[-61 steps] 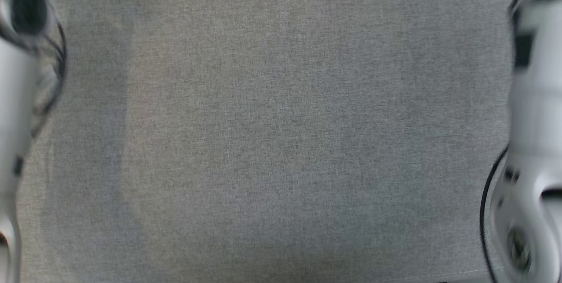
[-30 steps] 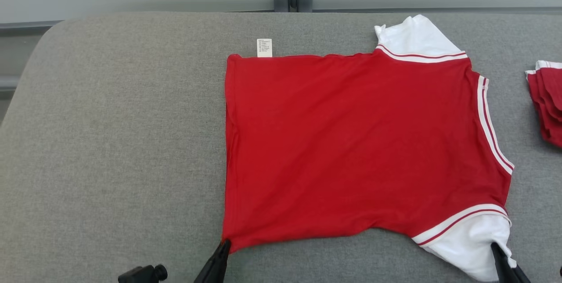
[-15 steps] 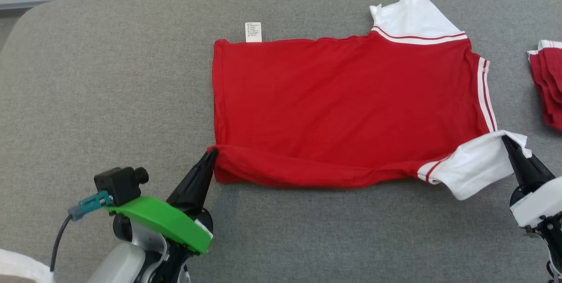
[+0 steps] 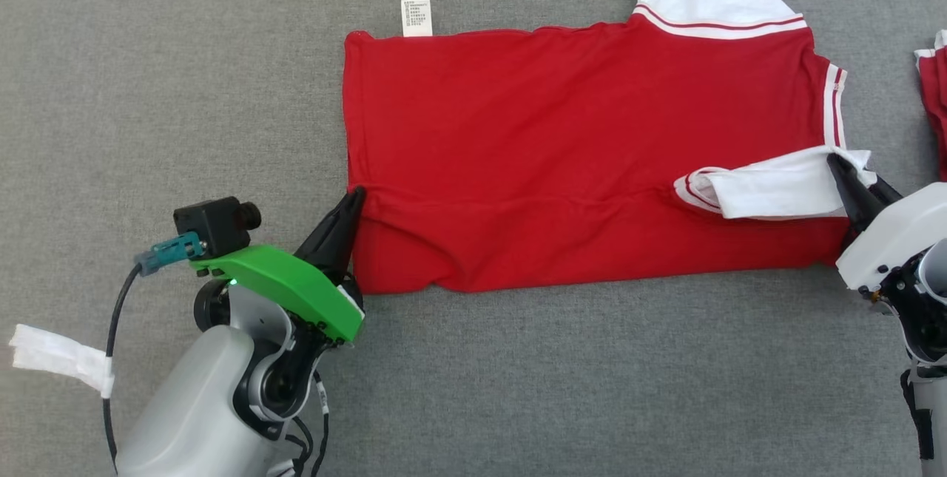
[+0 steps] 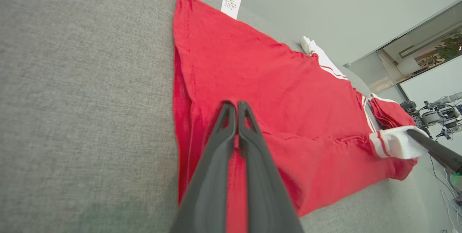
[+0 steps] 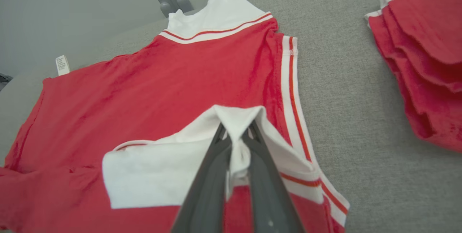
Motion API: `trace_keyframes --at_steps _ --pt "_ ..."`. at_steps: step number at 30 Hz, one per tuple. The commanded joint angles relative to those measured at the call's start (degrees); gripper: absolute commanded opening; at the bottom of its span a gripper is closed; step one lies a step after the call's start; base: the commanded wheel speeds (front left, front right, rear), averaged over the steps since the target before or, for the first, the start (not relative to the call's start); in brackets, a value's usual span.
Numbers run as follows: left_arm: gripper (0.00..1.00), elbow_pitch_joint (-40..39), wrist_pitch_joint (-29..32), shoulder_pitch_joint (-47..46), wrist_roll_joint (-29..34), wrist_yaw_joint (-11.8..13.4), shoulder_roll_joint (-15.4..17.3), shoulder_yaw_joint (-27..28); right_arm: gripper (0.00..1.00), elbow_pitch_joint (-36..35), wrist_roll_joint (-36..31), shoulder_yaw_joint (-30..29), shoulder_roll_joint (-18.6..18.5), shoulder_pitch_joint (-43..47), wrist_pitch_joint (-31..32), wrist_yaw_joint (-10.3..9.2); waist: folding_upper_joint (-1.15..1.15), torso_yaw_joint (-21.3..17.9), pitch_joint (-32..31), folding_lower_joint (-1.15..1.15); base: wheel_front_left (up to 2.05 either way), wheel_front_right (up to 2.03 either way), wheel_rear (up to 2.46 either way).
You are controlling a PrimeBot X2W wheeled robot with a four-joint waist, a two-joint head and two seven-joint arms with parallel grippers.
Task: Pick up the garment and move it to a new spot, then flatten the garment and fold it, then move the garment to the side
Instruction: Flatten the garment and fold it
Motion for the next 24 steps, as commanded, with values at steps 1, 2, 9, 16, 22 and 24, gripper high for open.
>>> trace_keyframes --at_steps 1,2,9,16,22,24 --pt "1.0 0.7 0.3 -0.6 -0.2 -0.4 -0.2 -0.3 1.0 0.4 -0.5 0.5 -0.3 -0.3 -0.6 -0.01 0.0 0.3 0.1 0.0 0.0 0.0 0.0" --pt "1.0 1.3 0.4 -0.4 -0.5 -0.4 -0.4 -0.4 1.0 0.4 -0.9 0.8 -0.4 -0.1 -1.1 -0.01 0.0 0.2 -0.1 0.0 0.0 0.0 0.0" --pt "1.0 -3.3 -1.8 8.4 -1.5 1.4 2.1 0.5 1.0 -5.7 -3.3 1.9 -6.4 8.4 -4.4 -0.01 0.0 -0.8 -1.6 0.0 0.0 0.0 0.0" --pt "1.0 -7.1 0.5 11.2 -2.2 2.3 2.6 -1.0 1.0 -4.7 -8.9 1.7 -9.5 13.5 -3.1 -0.02 0.0 -0.1 1.8 0.0 0.0 0.0 0.0" --pt "1.0 -4.4 2.7 9.6 -1.5 1.7 2.5 -2.9 1.0 -0.6 -11.0 2.9 -8.3 11.0 -2.9 -0.02 0.0 0.4 3.6 0.0 0.0 0.0 0.0" --pt "1.0 -3.7 3.7 9.8 -2.3 1.0 2.1 -3.5 1.0 0.8 -11.1 3.2 -8.0 10.0 -3.2 -0.02 0.0 0.6 3.8 0.0 0.0 0.0 0.0"
